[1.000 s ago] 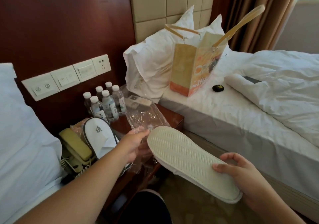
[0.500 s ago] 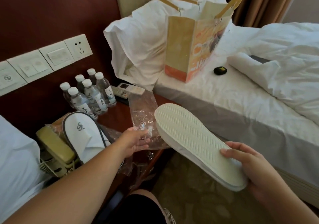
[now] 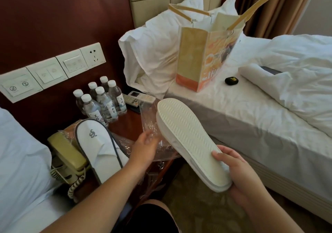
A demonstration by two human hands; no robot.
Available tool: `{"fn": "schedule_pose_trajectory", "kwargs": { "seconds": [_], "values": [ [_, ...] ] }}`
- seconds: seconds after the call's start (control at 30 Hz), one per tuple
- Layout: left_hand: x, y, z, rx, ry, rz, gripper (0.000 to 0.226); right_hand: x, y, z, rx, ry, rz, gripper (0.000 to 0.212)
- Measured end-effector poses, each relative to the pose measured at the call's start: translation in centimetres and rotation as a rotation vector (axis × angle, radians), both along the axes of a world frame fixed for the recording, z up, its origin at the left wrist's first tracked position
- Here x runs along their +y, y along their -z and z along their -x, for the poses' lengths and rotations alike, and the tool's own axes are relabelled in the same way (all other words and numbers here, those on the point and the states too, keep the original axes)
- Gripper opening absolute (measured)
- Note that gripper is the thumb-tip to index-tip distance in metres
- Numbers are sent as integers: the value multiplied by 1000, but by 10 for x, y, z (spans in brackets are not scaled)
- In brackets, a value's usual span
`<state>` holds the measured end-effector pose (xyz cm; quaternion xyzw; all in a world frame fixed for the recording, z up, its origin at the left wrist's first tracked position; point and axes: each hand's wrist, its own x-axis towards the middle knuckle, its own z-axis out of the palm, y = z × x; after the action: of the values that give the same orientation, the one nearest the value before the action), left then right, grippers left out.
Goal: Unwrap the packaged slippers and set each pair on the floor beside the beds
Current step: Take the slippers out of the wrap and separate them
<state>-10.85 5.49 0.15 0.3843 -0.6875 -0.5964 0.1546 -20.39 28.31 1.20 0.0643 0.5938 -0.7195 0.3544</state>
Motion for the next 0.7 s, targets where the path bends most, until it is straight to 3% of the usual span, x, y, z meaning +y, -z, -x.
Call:
{"fn": "schedule_pose_trajectory", "kwargs": {
  "seconds": [0.1, 0.27, 0.37, 0.5, 0.6, 0.7],
  "values": [
    [26, -14, -18, 83, 117, -185, 17, -12, -7, -13, 7, -17, 52, 29],
    [42, -29, -41, 257, 180, -375, 32, -26, -19, -42, 94, -64, 35, 21],
    [44, -38, -52, 277, 151, -364, 37, -32, -30, -62, 270, -100, -86, 21],
    [48, -48, -68, 261, 169, -280, 41, -37, -47, -84, 730, -197, -355, 40],
    [51, -56, -79, 284, 181, -261, 41, -41, -62, -97, 873, -306, -451, 45],
    [54, -65, -89, 322, 187, -282, 42, -45, -75, -108, 980, -393, -571, 74]
  ]
}}
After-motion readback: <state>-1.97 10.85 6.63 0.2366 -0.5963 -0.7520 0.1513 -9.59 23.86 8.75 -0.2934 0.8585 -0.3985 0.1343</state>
